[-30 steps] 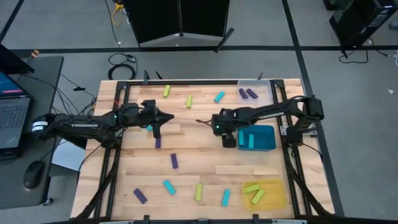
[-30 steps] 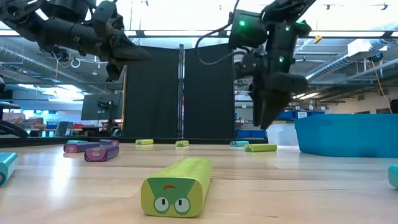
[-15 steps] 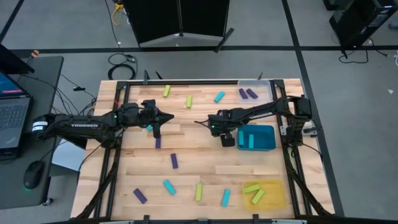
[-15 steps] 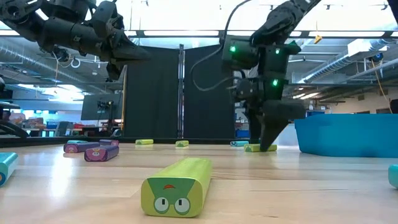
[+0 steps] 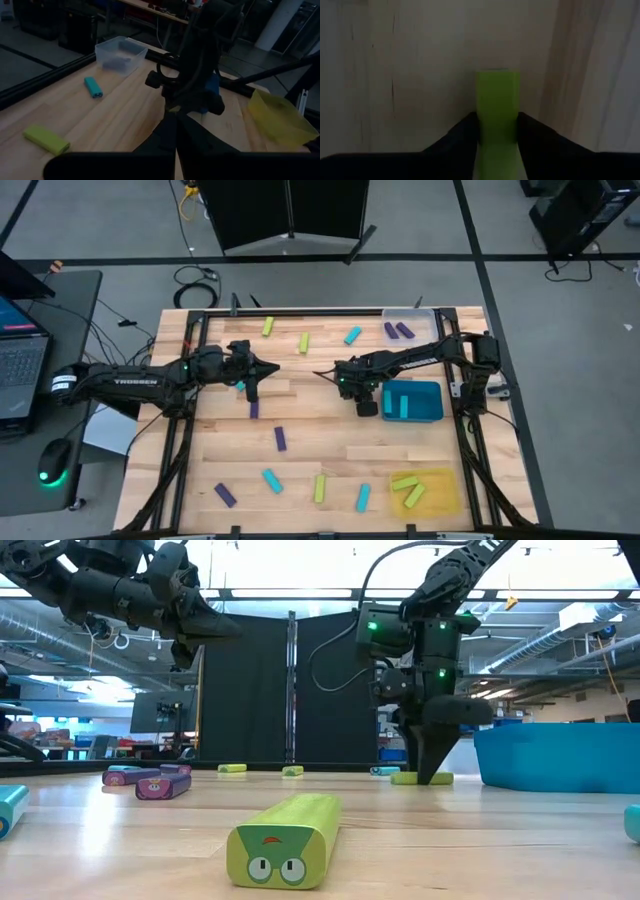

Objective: Sort blocks
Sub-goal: Put the light green block into the yellow bin

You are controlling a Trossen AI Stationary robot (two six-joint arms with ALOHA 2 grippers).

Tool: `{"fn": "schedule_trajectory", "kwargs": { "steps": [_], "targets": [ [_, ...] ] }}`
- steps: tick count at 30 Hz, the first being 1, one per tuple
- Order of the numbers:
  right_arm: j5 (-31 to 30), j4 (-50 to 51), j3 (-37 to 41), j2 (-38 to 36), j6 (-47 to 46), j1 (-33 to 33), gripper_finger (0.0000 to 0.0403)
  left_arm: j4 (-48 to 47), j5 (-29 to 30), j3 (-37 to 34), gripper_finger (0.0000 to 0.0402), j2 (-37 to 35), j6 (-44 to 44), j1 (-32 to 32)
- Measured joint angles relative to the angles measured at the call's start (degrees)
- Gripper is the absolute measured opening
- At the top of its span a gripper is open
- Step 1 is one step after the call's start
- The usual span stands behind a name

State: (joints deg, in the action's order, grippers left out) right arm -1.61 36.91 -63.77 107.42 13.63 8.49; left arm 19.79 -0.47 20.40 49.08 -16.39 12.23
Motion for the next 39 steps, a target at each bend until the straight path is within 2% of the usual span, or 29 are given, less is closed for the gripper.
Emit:
{"fn": "schedule_trajectory", "kwargs": {
  "steps": [2,11,17,21,25,29,35,39],
  "targets": [
    [0.0,0.0,0.0,0.0,-0.4,-0.1,0.0116,-0.1,0.0,0.0,0.0012,0.0,0.0,0.0],
    [0.7,-1.7,0.4,-2.8,-2.0,-0.5,0.0116,0.0,-0.1,0.0,0.0012,0.0,0.9,0.0],
    [3.8,-2.4,0.3,-11.9,-6.0,-2.8,0.0116,-0.1,-0.2,0.0,0.0012,0.0,0.9,0.0],
    [9.8,-0.8,0.2,-20.0,-11.3,-6.7,0.0116,-0.6,-0.2,0.0,0.0012,0.0,1.1,0.0],
    [12.8,4.0,0.2,-26.6,-20.4,-14.1,0.0116,-1.0,-0.1,0.0,0.0012,0.0,1.1,0.0],
    [13.0,8.7,0.2,-30.2,-34.2,-24.2,0.0116,-1.3,0.9,0.0,0.0012,0.0,1.1,0.0],
    [12.7,9.0,0.1,-30.0,-59.0,-39.7,0.0116,-1.2,2.0,0.0,0.0012,0.0,1.2,0.0],
    [11.8,9.6,0.2,-28.5,-72.9,-47.1,0.0116,-1.1,2.1,0.0,0.0012,0.0,1.1,0.0]
  ]
}}
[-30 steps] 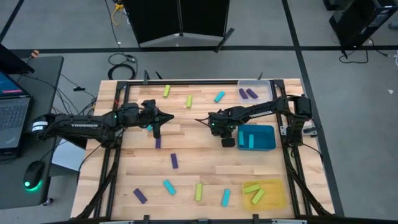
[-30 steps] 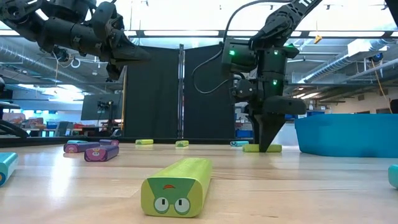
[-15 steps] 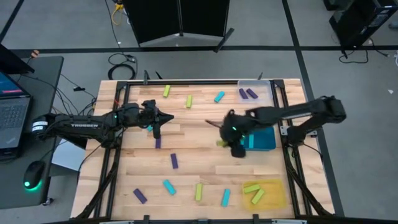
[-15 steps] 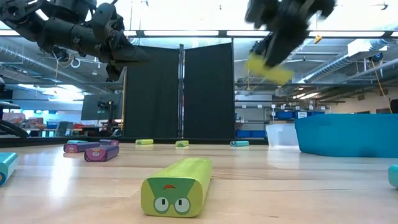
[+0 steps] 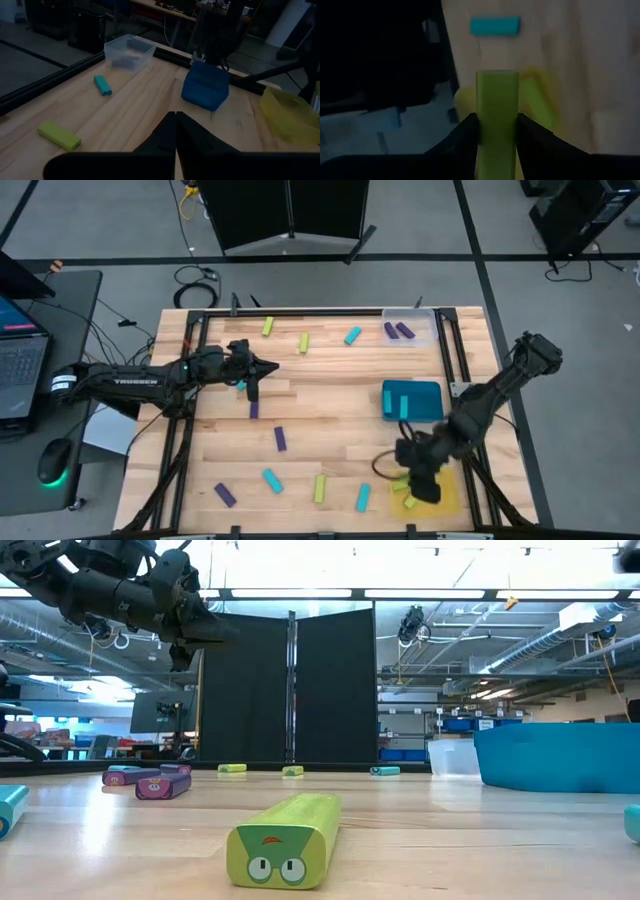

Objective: Sort blocks
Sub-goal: Put the light green block into the yellow bin, then put the purple block into the transparent bin

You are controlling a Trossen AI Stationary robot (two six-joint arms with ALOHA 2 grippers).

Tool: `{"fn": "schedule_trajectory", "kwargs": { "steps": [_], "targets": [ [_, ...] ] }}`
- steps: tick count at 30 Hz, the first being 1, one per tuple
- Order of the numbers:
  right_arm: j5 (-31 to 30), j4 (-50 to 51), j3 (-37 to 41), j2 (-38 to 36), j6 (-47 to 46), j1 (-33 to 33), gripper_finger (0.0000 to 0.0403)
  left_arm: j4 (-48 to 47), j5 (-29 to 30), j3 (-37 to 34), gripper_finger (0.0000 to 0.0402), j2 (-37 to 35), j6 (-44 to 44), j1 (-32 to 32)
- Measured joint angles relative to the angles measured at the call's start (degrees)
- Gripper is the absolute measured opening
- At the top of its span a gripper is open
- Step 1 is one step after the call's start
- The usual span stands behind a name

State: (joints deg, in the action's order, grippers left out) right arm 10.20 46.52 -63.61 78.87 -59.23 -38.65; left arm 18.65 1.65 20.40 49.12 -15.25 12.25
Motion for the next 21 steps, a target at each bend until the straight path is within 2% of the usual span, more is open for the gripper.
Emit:
{"fn": "schedule_trajectory", "kwargs": {
  "steps": [3,7,10,14,17,21],
  "targets": [
    [-1.5,0.5,0.0,1.8,-8.2,-3.3,0.0136,0.1,0.0,0.0,0.0012,0.0,0.0,0.0],
    [-1.2,2.8,0.0,4.7,-13.9,-4.4,0.0196,0.9,0.0,0.0,0.0012,0.0,0.0,0.0],
    [1.6,3.5,0.0,7.1,-14.2,-4.3,0.0235,1.3,0.0,0.0,0.0012,0.0,0.0,0.0],
    [3.5,3.7,0.0,8.4,-10.1,-3.3,0.0264,1.2,0.0,0.0,0.0012,0.0,0.0,0.0],
    [-1.1,3.2,0.0,6.8,-6.8,-1.1,0.0271,0.9,-0.1,0.0,0.0012,0.0,0.0,0.0],
    [-11.5,1.5,0.0,3.0,1.1,2.6,0.0267,-1.0,-0.1,0.0,0.0014,0.0,0.0,-0.1]
  ]
}}
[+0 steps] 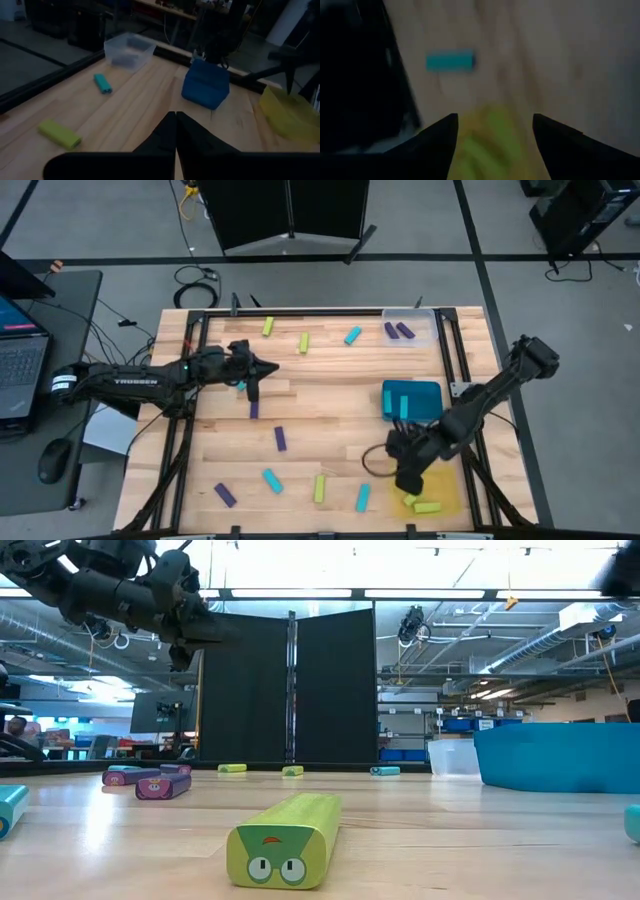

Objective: Sort blocks
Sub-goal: Put the purple block into the transparent bin

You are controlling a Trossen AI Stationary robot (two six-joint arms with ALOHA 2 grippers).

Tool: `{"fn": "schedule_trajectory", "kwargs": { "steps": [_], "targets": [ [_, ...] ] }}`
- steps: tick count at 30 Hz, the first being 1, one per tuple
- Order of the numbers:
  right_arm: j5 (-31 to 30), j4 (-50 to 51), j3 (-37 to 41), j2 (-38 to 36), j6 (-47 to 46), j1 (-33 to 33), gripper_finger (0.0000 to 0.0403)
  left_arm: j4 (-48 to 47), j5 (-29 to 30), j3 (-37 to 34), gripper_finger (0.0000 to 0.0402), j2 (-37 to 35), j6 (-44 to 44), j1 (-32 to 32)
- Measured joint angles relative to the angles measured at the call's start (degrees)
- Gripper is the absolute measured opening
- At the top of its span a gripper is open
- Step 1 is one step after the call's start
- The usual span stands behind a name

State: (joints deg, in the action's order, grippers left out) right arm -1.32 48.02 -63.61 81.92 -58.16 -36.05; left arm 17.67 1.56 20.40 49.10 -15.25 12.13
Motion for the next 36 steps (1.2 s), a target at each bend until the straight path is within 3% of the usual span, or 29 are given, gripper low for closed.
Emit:
{"fn": "schedule_trajectory", "kwargs": {
  "steps": [7,13,17,25,30,36],
  "targets": [
    [-18.6,-6.5,0.0,-4.7,19.6,8.9,0.0255,-3.8,0.1,0.0,0.006,2.7,-1.4,-3.5],
    [-28.5,-14.2,0.0,-5.1,32.0,16.5,0.0256,-13.4,5.1,0.9,0.0098,6.4,-14.1,-5.8],
    [-29.5,-17.4,0.0,-5.1,36.4,20.4,0.0258,-22.6,5.3,2.9,0.0103,9.5,-22.1,-8.2],
    [-29.5,-20.6,0.0,-3.5,41.7,24.0,0.0257,-38.5,6.5,10.2,0.0108,13.6,-25.7,-13.3],
    [-29.4,-22.7,0.0,-0.7,43.2,25.3,0.0258,-50.8,7.6,15.9,0.0128,13.6,-28.9,-15.4],
    [-31.7,-30.1,0.0,3.6,48.2,26.9,0.0258,-62.9,11.3,17.0,0.0161,13.6,-40.5,-16.2]
  ]
}}
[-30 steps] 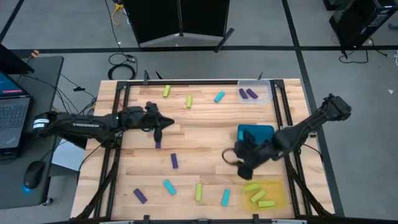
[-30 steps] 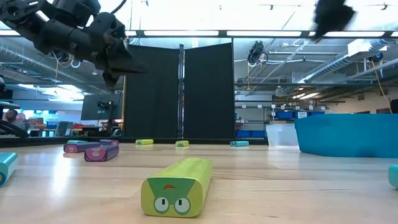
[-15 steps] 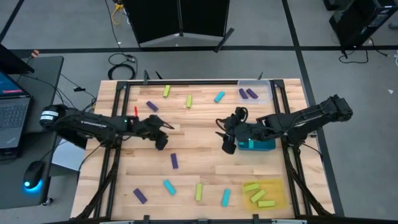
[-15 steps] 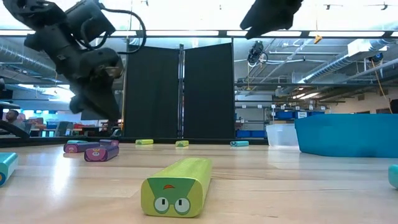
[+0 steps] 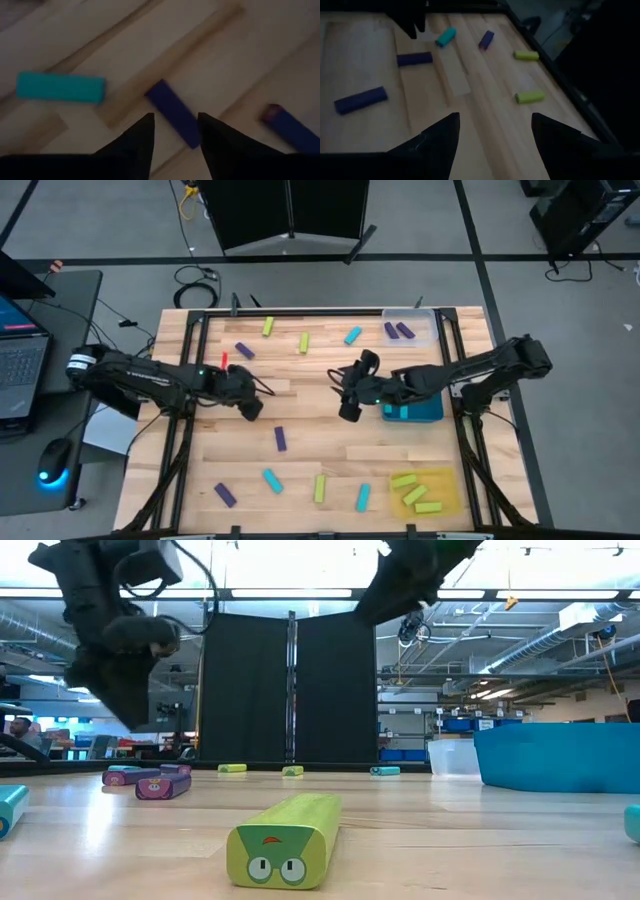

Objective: Sort blocks
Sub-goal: Put the purple block into the transparent bin

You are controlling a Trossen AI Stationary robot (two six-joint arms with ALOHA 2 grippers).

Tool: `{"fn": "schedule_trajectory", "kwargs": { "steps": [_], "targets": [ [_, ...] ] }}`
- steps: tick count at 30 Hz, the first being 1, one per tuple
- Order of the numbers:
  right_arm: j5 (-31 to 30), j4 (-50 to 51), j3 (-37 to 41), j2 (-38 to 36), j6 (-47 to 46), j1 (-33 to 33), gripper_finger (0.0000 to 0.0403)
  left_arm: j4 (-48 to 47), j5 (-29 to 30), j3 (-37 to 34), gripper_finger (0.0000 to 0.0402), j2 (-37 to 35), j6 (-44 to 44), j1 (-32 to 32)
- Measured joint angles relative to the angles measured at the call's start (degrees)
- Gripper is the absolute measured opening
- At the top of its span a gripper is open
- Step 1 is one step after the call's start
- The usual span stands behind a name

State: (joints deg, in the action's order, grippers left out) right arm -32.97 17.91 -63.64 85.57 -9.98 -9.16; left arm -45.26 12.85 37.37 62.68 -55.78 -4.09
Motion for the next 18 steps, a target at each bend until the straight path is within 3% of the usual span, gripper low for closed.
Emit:
{"fn": "schedule_trajectory", "kwargs": {
  "steps": [10,18],
  "targets": [
    [1.9,-5.5,0.0,1.7,5.7,3.0,0.0268,1.8,0.0,-3.3,0.0204,0.0,-10.8,-4.1],
    [3.0,-5.9,0.0,1.6,6.8,3.4,0.027,13.8,-0.3,-7.2,0.0241,2.1,-15.0,-6.2]
  ]
}}
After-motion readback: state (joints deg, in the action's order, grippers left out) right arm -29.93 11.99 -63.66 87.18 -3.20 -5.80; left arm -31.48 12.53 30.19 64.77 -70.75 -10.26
